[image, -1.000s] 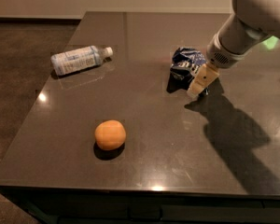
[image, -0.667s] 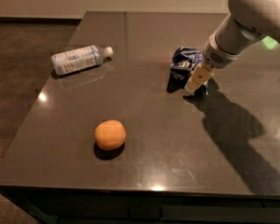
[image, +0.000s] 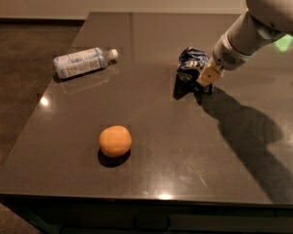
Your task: Move blue chip bag near orange
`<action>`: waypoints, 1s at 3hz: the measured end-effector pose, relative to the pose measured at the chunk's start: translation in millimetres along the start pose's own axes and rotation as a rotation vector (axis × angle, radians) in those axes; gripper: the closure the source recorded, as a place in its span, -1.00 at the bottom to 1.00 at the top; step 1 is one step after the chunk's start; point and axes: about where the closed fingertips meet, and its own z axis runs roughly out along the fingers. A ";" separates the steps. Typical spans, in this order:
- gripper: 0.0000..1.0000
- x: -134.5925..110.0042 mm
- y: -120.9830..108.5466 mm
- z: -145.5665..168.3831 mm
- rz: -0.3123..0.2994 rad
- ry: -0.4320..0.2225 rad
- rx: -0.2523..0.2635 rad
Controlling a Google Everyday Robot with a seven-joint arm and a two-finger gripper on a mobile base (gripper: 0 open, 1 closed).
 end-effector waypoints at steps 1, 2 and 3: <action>1.00 -4.7 23.5 -24.8 -0.087 -0.057 -0.062; 1.00 -9.2 65.9 -51.3 -0.233 -0.138 -0.164; 1.00 -9.7 103.3 -58.8 -0.355 -0.199 -0.237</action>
Offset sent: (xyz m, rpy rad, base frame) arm -0.0994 0.0379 0.0551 0.1295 -0.0178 0.4335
